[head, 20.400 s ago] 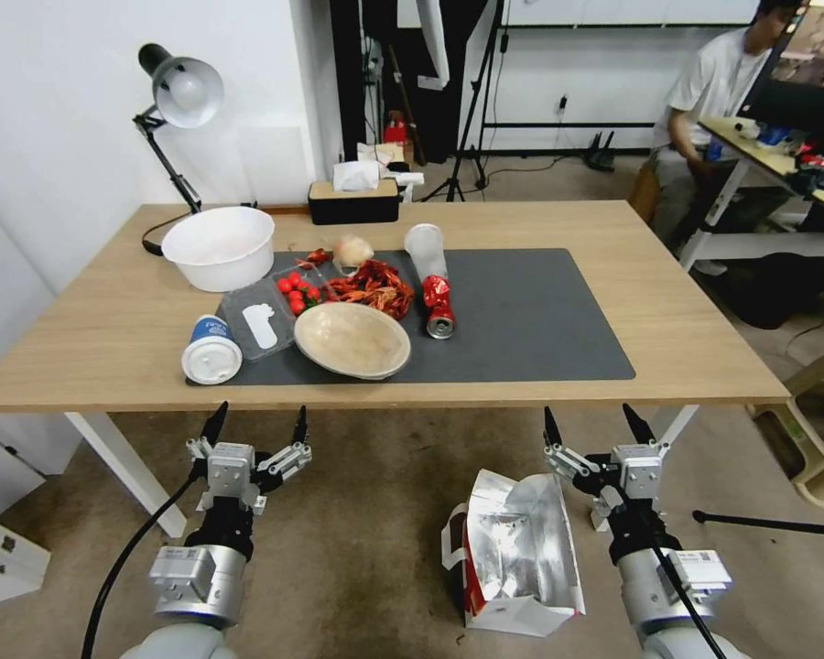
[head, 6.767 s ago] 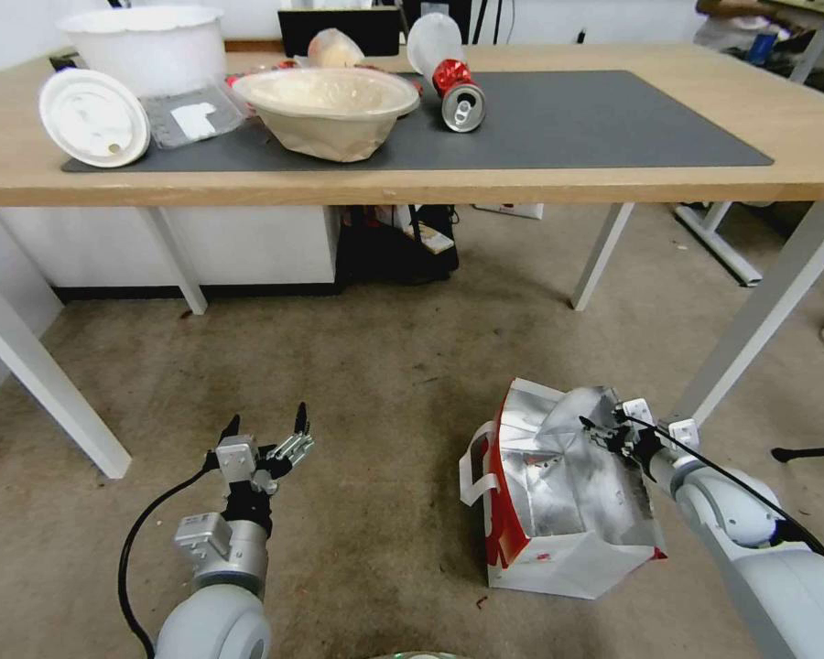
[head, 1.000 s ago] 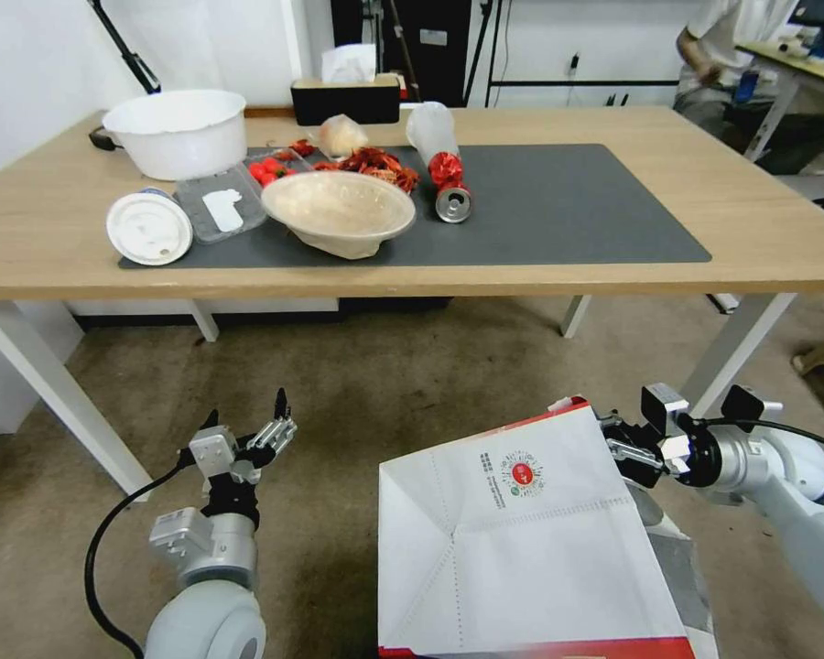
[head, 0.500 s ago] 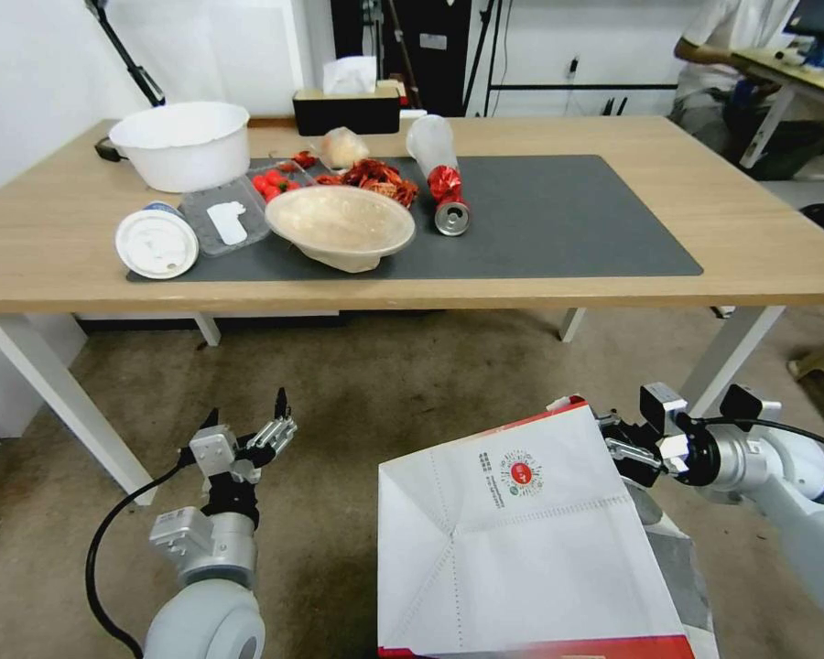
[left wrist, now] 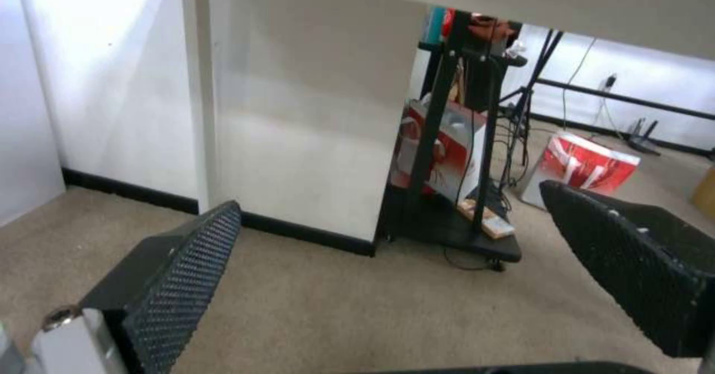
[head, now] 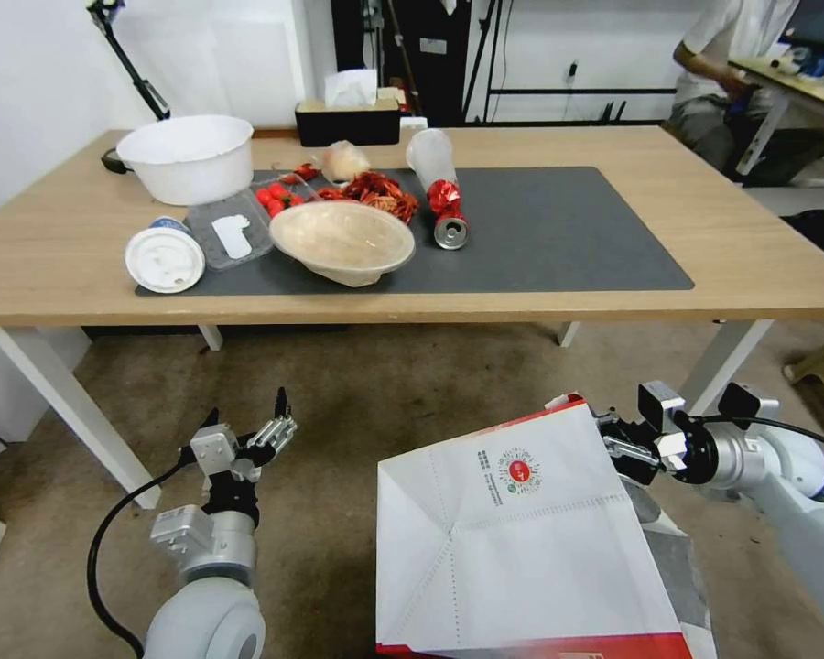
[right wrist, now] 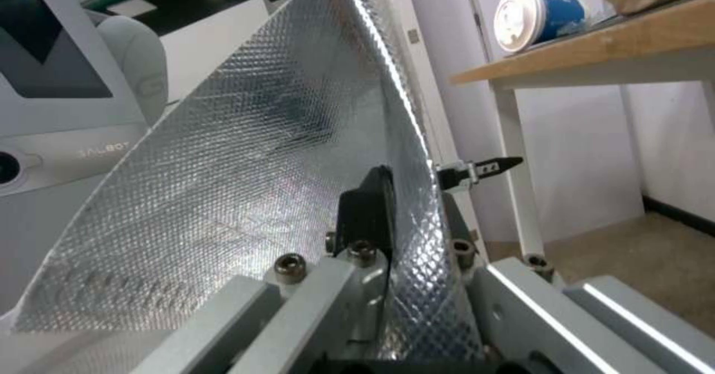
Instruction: Pick up the food delivery bag from the floor and place it on the table.
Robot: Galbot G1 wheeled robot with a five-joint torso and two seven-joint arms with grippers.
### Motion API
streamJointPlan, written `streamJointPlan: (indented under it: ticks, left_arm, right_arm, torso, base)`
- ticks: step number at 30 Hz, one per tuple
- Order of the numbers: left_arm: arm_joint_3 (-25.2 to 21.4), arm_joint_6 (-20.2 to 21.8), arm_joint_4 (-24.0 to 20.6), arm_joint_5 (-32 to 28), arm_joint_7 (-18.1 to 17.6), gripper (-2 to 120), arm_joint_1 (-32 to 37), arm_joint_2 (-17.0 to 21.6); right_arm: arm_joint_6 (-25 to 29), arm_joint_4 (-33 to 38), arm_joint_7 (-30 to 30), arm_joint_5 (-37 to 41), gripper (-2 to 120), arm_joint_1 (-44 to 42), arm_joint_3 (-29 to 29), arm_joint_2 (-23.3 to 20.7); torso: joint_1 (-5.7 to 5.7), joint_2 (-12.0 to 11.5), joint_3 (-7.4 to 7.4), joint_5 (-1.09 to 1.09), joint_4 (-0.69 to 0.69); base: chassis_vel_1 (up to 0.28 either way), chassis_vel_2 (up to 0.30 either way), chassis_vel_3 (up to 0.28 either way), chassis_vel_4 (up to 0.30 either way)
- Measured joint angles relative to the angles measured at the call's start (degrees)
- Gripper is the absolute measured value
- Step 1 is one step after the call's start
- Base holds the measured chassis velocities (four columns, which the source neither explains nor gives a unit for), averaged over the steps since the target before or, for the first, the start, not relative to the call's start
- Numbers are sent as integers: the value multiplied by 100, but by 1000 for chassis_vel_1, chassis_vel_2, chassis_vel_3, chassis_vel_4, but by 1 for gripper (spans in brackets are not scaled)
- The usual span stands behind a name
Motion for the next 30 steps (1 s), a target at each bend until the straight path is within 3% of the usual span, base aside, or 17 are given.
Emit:
streamJointPlan:
  ticks: [30]
  left_arm:
    - [8,12,10,-14,-3,100,-32,29]
  right_arm:
    - [12,-10,0,-40,0,-1,0,14]
  torso:
    - [279,703,423,0,1]
  base:
    - [0,0,0,0]
